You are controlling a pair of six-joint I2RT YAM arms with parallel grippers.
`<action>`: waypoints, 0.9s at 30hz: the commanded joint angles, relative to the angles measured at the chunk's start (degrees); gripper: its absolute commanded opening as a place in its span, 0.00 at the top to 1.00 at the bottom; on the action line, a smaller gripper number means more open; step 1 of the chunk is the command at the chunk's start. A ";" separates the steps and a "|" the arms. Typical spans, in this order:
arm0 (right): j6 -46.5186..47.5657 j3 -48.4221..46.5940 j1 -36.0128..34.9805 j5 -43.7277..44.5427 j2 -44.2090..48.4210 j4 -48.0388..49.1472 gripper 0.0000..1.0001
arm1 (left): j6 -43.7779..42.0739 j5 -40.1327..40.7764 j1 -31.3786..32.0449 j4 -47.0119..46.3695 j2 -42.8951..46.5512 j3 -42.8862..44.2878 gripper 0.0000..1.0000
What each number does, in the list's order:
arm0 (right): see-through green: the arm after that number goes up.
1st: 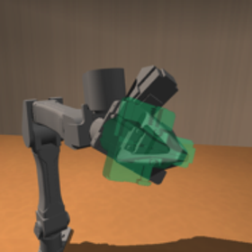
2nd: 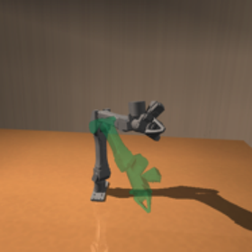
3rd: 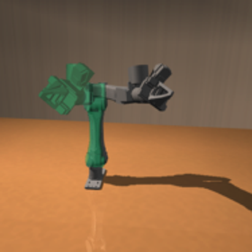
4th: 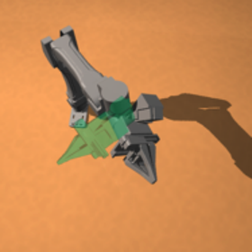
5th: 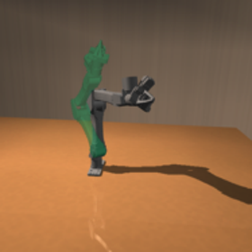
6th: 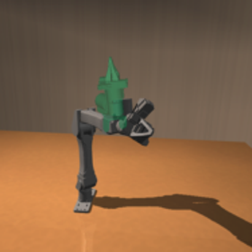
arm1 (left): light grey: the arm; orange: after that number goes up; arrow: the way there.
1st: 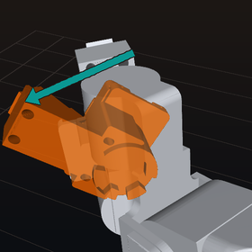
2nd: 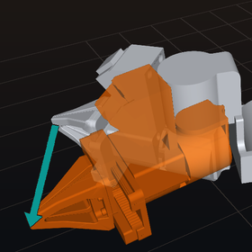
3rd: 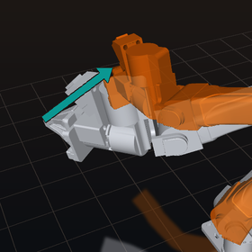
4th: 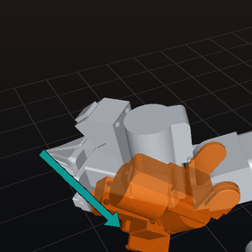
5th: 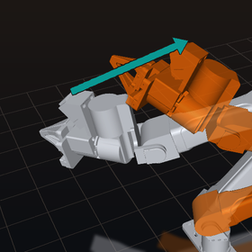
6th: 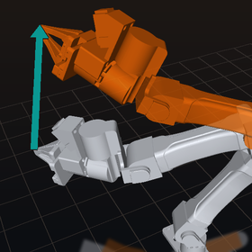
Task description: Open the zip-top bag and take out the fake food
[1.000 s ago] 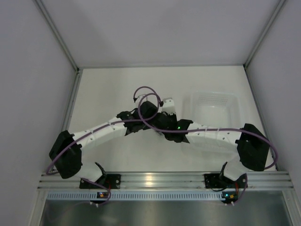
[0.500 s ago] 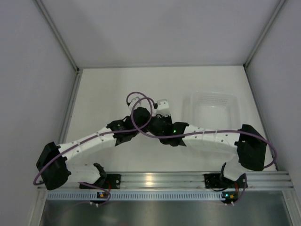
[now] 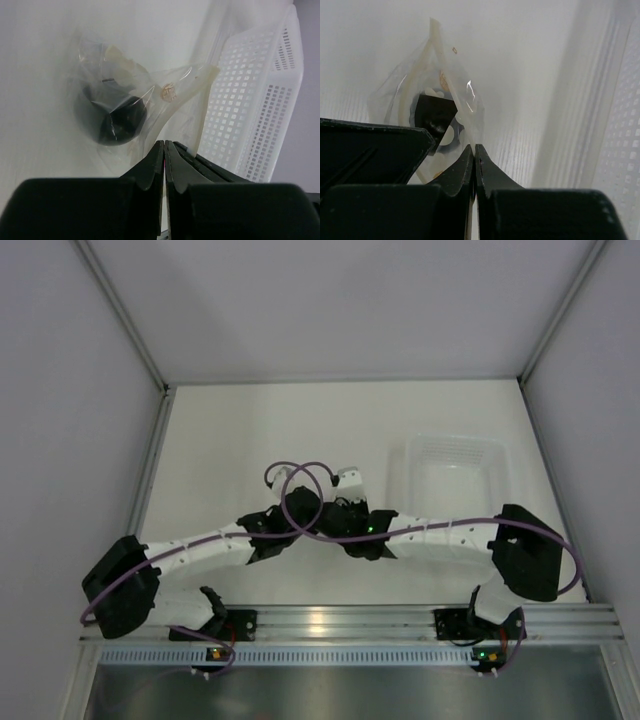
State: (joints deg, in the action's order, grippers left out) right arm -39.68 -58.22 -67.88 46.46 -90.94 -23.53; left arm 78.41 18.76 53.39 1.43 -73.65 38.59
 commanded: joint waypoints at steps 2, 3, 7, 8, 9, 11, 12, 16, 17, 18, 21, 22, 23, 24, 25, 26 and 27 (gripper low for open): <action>-0.58 -2.08 -1.29 -1.81 2.17 9.91 1.00 | 4.91 4.17 1.28 -2.93 -3.08 -2.03 0.93; 0.38 -1.99 -1.21 -2.16 2.51 10.52 1.00 | 5.08 4.26 1.37 -2.93 -4.13 -1.85 0.92; 3.90 -2.60 -1.21 -3.92 2.43 11.22 1.00 | 3.86 3.47 1.37 -3.45 -5.98 -0.36 0.89; 5.04 -2.34 -1.21 -4.27 2.60 11.66 1.00 | 2.72 3.04 1.37 -3.37 -6.33 0.17 0.89; 5.92 -1.82 -1.21 -4.36 3.21 12.19 1.00 | 2.19 2.86 1.28 -3.37 -7.03 1.22 0.88; 7.86 -0.15 -1.21 -5.41 4.18 15.70 1.00 | -0.26 1.64 1.28 -3.28 -8.09 2.62 0.88; 8.30 0.03 -1.21 -5.32 4.97 15.97 1.00 | -0.97 1.37 1.20 -2.15 -9.31 3.50 0.88; 10.67 -0.14 -0.86 -5.24 5.16 16.59 1.00 | -3.44 -0.66 1.28 0.67 -12.30 6.76 0.89; 11.29 -0.67 -0.68 -4.54 4.89 16.06 1.00 | -4.14 -0.75 1.28 1.03 -12.66 7.29 0.89; 11.47 -0.76 -0.59 -4.27 4.89 15.88 1.00 | -4.75 -0.57 1.37 1.64 -13.36 7.81 0.89; 12.17 -0.58 -0.59 -3.83 5.15 16.50 1.00 | -7.48 0.04 1.55 4.62 -14.50 9.22 0.89; 12.26 -0.32 -0.59 -3.92 5.24 16.76 1.00 | -8.09 1.26 1.72 6.02 -14.68 9.49 0.89; 12.43 0.03 -0.59 -3.83 5.42 17.28 1.00 | -9.14 1.62 2.16 6.82 -14.94 10.18 0.89; 12.44 0.03 -0.59 -3.66 5.42 17.20 1.00 | -9.76 1.80 2.34 7.27 -15.38 10.19 0.89; 12.44 0.03 -0.59 -3.57 5.59 17.11 1.00 | -11.51 1.54 2.51 7.70 -16.08 10.63 0.89; 12.61 0.12 -0.59 -3.48 5.59 17.11 1.00 | -12.05 1.45 2.69 8.32 -16.09 10.63 0.89; 12.61 0.12 -0.59 -3.30 5.68 17.11 1.00 | -12.75 1.45 2.86 8.67 -16.87 11.15 0.88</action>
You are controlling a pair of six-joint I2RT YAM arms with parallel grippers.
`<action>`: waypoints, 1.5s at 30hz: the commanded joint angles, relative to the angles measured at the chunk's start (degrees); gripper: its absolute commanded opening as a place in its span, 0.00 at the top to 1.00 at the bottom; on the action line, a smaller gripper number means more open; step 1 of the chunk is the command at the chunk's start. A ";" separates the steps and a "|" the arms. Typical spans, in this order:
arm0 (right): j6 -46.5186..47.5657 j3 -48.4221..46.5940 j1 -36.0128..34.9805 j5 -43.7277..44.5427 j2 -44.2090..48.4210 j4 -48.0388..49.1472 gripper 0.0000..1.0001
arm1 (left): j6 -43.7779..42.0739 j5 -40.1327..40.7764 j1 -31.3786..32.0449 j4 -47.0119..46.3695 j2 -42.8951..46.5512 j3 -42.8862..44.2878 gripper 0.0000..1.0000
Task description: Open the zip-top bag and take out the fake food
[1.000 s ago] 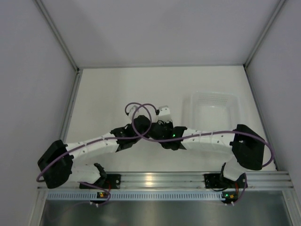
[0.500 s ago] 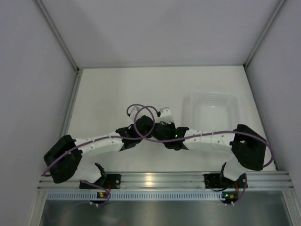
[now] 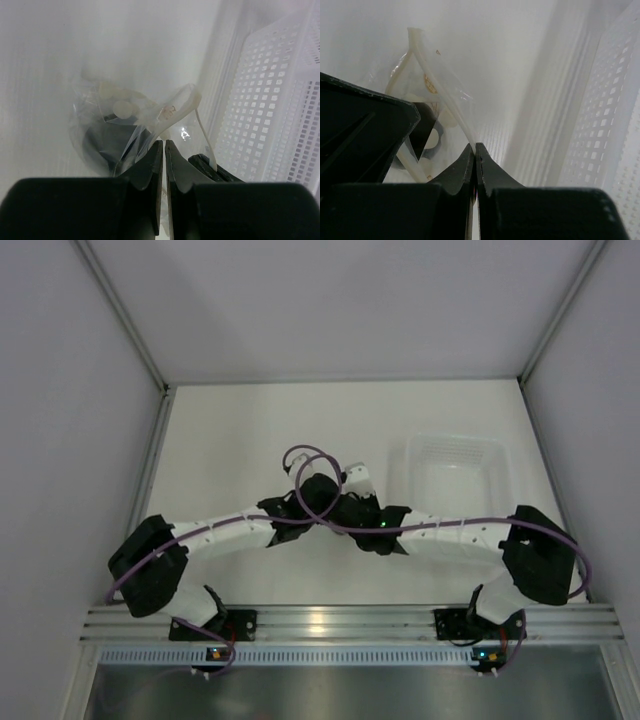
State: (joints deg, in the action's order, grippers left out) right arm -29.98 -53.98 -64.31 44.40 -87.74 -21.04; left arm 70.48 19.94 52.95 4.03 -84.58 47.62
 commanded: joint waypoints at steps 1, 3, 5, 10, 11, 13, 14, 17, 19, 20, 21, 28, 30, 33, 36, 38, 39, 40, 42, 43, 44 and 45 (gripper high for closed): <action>3.25 -4.12 -4.15 -1.34 2.49 14.71 1.00 | -5.52 -0.08 3.48 6.77 -6.47 2.57 0.89; 3.96 -4.21 -4.15 -1.34 2.75 14.97 1.00 | -7.02 0.01 4.18 8.53 -7.70 3.44 0.88; 4.31 -3.86 -4.15 -1.16 3.19 15.41 1.00 | -7.37 0.53 4.97 9.41 -8.15 3.62 0.88; 4.23 -1.66 -4.15 -1.51 5.30 19.09 1.00 | -6.41 -0.08 5.76 9.33 -8.67 2.31 0.86; 4.57 -0.96 -4.15 -1.95 5.65 19.89 1.00 | -6.23 -0.17 5.76 9.41 -8.85 2.39 0.86; 4.66 -1.04 -4.15 -3.00 5.74 20.33 1.00 | -5.79 -0.61 5.76 9.24 -9.20 2.92 0.86; 4.66 -1.22 -4.24 -3.09 5.66 20.25 1.00 | -5.79 -0.78 5.76 9.24 -9.29 3.27 0.87; 4.49 -2.01 -4.15 -3.27 5.83 19.72 1.00 | -5.62 -0.52 5.85 9.24 -8.77 4.15 0.90; 4.49 -2.45 -4.15 -3.88 6.27 19.63 1.00 | -4.48 0.00 5.85 8.63 -8.24 4.15 0.98; 4.66 -2.54 -3.89 -4.23 6.79 19.54 1.00 | -4.04 0.09 5.85 8.01 -7.28 3.98 1.00; 4.66 -2.71 -3.80 -4.76 7.06 19.54 1.00 | -3.60 -0.08 5.85 6.53 -6.49 2.50 1.00; 7.56 -6.05 -2.66 -10.37 6.71 17.52 1.00 | 6.06 1.85 5.85 -6.40 2.74 -7.44 1.00; 8.35 -6.23 -2.66 -12.23 6.97 18.22 1.00 | 7.21 3.60 5.85 -6.67 4.06 -7.71 1.00; 9.67 -7.11 -2.66 -14.95 6.89 18.49 1.00 | 8.35 3.88 5.85 -6.58 3.54 -6.92 1.00; 10.55 -7.02 -2.66 -15.22 7.24 19.19 1.00 | 10.29 2.04 5.76 -5.01 1.70 -5.35 1.00; 10.38 -7.11 -2.66 -12.77 7.41 18.58 1.00 | 10.56 0.89 5.85 -4.21 0.47 -4.81 1.00; 10.46 -7.20 -2.66 -12.07 7.50 18.23 1.00 | 10.99 0.54 5.76 -4.21 0.46 -5.07 1.00; 10.47 -7.28 -2.75 -10.23 7.41 18.05 1.00 | 11.34 0.36 5.85 -4.21 0.46 -5.60 1.00; 10.90 -7.20 -2.57 -9.16 7.06 17.96 1.00 | 11.52 0.62 6.11 -4.21 0.99 -6.74 1.00; 10.47 -7.11 -2.66 -7.85 6.97 17.96 1.00 | 11.52 0.71 6.20 -4.21 1.08 -7.18 1.00; 10.12 -7.11 -2.48 -7.49 7.06 17.96 1.00 | 11.61 0.88 6.20 -4.21 1.60 -7.62 1.00; 9.77 -6.93 -2.40 -7.31 7.15 18.22 1.00 | 11.70 1.41 6.46 -4.21 1.78 -8.58 1.00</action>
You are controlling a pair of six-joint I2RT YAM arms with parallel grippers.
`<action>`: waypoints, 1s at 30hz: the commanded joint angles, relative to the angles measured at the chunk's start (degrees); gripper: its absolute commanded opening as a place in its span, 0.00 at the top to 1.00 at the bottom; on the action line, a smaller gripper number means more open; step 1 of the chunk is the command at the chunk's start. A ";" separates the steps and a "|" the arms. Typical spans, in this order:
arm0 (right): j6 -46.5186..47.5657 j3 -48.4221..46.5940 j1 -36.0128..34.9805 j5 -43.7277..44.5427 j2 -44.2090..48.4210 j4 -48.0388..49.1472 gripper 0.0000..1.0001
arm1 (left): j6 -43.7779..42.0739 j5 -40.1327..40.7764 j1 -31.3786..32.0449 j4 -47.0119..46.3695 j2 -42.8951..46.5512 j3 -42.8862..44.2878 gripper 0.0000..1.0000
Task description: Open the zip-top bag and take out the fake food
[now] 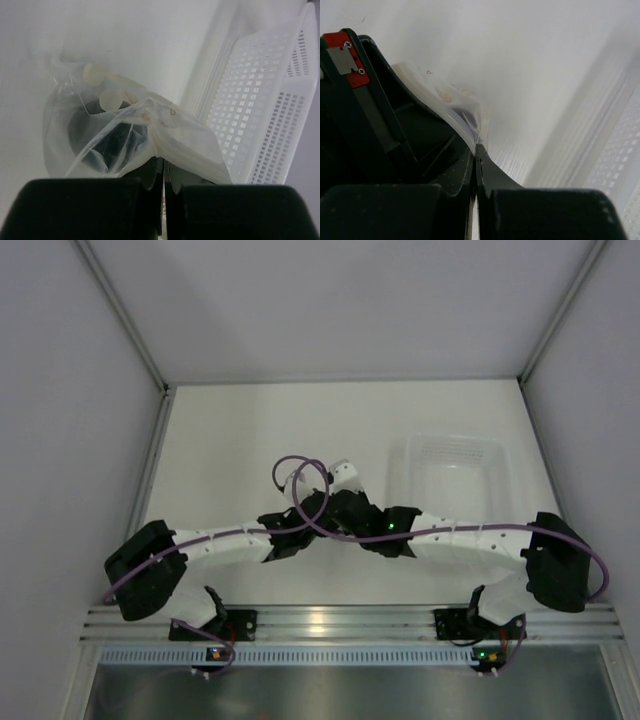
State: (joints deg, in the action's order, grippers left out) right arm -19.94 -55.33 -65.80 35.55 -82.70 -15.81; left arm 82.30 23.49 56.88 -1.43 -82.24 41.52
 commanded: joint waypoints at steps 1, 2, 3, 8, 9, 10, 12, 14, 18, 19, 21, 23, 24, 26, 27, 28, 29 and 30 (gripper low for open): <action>-0.18 -5.49 -0.65 1.37 2.19 13.17 1.00 | 0.14 -1.78 2.53 1.26 -0.21 -2.93 1.00; 0.08 -5.49 -0.56 1.45 2.27 13.35 1.00 | 0.40 -1.52 2.53 3.52 0.23 -3.37 1.00; 0.08 -5.66 -0.56 1.63 2.19 13.18 1.00 | 0.49 -1.25 2.62 3.80 0.41 -4.07 1.00; 1.13 -7.25 -0.56 6.89 0.61 10.19 1.00 | 0.58 0.76 2.62 6.26 3.13 -5.30 1.00; 1.05 -7.16 -0.47 7.42 0.52 9.84 1.00 | 0.67 1.12 2.62 6.70 3.66 -5.74 1.00; 1.05 -6.81 -0.38 7.78 0.52 9.58 1.00 | 0.75 1.39 2.62 7.58 4.27 -6.35 1.00; 1.14 -6.28 -0.29 7.26 0.96 9.57 1.00 | 0.84 2.35 2.53 8.37 5.68 -6.97 1.00; 1.22 -6.02 -0.29 6.20 1.39 9.05 1.00 | 0.93 2.88 2.62 9.86 6.64 -7.33 1.00; 2.63 -5.75 -0.29 4.27 1.49 7.82 1.00 | 0.49 4.98 2.53 12.24 7.61 -8.03 1.00; 3.33 -5.23 -0.29 2.52 1.40 7.82 1.00 | -0.21 5.34 2.53 12.24 7.79 -8.12 1.00; 2.90 -4.53 -0.29 0.93 1.31 7.73 1.00 | -1.35 5.87 2.53 12.24 7.62 -7.51 1.00; 1.84 -3.21 -0.29 -0.74 1.48 8.08 1.00 | -3.81 6.31 2.44 12.24 6.83 -6.54 0.93; 1.06 -2.68 -0.29 -1.70 1.57 7.91 1.00 | -5.99 6.22 2.53 12.50 6.39 -5.23 0.92; 0.35 -2.33 -0.29 -2.41 1.48 7.64 1.00 | -9.07 6.13 2.53 12.42 5.60 -3.56 0.88; 0.00 -2.06 -0.21 -2.85 1.40 7.47 1.00 | -10.48 6.13 2.44 12.50 5.25 -2.77 0.87; -0.88 -1.54 -0.03 -4.68 1.40 7.64 1.00 | -13.28 6.05 2.53 12.33 5.07 -1.45 0.87; -1.23 -1.19 0.41 -6.09 1.48 7.99 1.00 | -14.79 6.39 2.53 12.33 4.63 -0.74 0.87; -1.76 -0.92 0.84 -7.67 1.57 8.25 1.00 | -16.02 6.57 2.62 12.33 4.54 -0.13 0.86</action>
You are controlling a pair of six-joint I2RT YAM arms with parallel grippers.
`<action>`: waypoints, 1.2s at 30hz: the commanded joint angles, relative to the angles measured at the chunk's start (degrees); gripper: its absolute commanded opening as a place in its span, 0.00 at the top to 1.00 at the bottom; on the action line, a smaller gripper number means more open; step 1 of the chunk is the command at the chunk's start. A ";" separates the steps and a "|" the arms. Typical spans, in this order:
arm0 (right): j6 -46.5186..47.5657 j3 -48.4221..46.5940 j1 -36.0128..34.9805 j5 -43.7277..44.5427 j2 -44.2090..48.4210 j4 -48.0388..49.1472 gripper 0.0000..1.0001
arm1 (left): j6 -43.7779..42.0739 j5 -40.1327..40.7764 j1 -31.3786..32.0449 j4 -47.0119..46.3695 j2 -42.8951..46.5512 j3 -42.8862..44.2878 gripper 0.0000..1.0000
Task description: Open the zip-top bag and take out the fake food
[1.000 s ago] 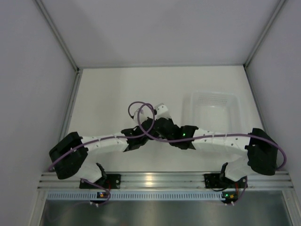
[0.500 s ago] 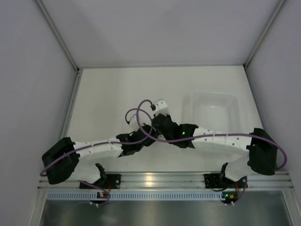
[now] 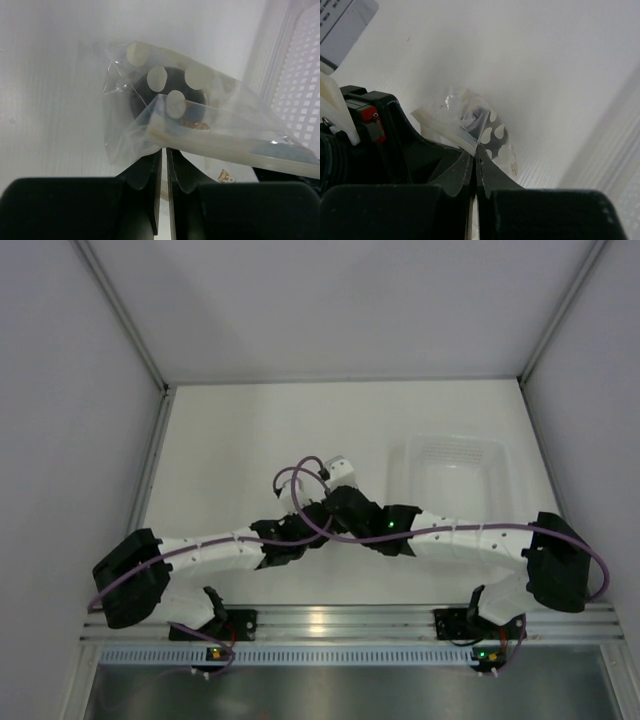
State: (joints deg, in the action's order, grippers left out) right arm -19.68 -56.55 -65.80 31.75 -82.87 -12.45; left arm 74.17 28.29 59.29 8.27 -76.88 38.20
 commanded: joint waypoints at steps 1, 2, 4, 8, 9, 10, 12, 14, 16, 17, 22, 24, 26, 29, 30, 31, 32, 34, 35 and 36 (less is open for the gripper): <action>-2.98 1.09 1.46 -7.45 1.83 5.06 1.00 | -10.51 2.03 0.21 2.54 -0.90 4.07 0.85; -3.52 1.44 3.03 -9.06 2.10 5.85 1.00 | -11.84 2.55 0.13 2.54 -1.08 4.60 0.80; -4.22 2.58 4.97 -11.78 2.54 6.47 1.00 | -15.09 2.64 0.13 2.28 -1.51 5.13 0.76; -4.49 2.68 6.91 -14.17 2.89 6.13 1.00 | -18.35 1.77 0.21 1.49 -2.39 6.36 0.63; -4.40 2.59 7.09 -14.26 2.89 5.95 1.00 | -18.88 0.81 0.21 1.22 -2.66 6.63 0.61; -4.40 2.33 7.35 -14.17 3.06 5.86 1.00 | -19.93 0.28 0.13 0.70 -3.18 6.72 0.60; -4.31 2.15 7.53 -14.17 3.33 4.90 1.00 | -21.34 -1.30 0.04 -1.32 -3.97 6.72 0.60; -3.88 1.36 7.97 -14.35 3.33 3.75 1.00 | -21.96 -1.84 0.04 -2.12 -5.47 6.89 0.59; -3.26 1.18 8.32 -14.08 3.77 2.69 1.00 | -22.14 -1.58 0.04 -2.21 -6.87 7.16 0.59; -3.17 1.18 8.32 -13.91 3.94 2.43 1.00 | -22.23 -1.40 0.04 -2.12 -7.23 7.24 0.59; -2.29 0.31 9.28 -12.24 4.65 -1.86 1.00 | -23.81 -0.26 0.13 -2.21 -7.93 7.42 0.58; -2.29 -0.83 9.72 -11.45 4.82 -3.54 1.00 | -25.64 0.44 0.21 -2.12 -8.28 7.77 0.58; -1.77 -1.97 10.34 -11.09 4.21 -6.61 1.00 | -26.71 1.23 0.13 -2.12 -9.16 8.56 0.57; -0.18 -4.35 11.13 -13.28 2.72 -10.22 1.00 | -29.60 0.98 0.21 -3.96 -10.04 8.92 0.52; 0.51 -5.31 11.57 -14.77 2.19 -10.92 1.00 | -30.13 0.89 0.13 -4.49 -10.30 8.91 0.49; 0.52 -5.84 11.75 -14.87 1.49 -11.71 1.00 | -30.75 0.54 0.13 -5.80 -10.57 8.83 0.45; 0.70 -6.20 11.92 -14.96 1.40 -13.11 1.00 | -31.54 0.27 0.21 -6.33 -10.57 8.74 0.44; 1.05 -6.64 12.71 -15.75 1.31 -14.00 1.00 | -32.94 -0.52 0.13 -9.57 -10.83 8.39 0.44; 1.14 -6.73 13.15 -16.19 1.31 -14.62 1.00 | -34.43 -0.87 0.13 -10.81 -10.92 7.95 0.44; 1.75 -6.73 13.85 -17.32 1.31 -14.88 1.00 | -35.31 -1.66 0.13 -11.87 -11.09 7.77 0.44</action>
State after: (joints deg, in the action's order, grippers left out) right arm -19.94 -59.66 -53.69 15.97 -81.52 -25.74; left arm 44.82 27.88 59.18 0.14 -86.63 46.17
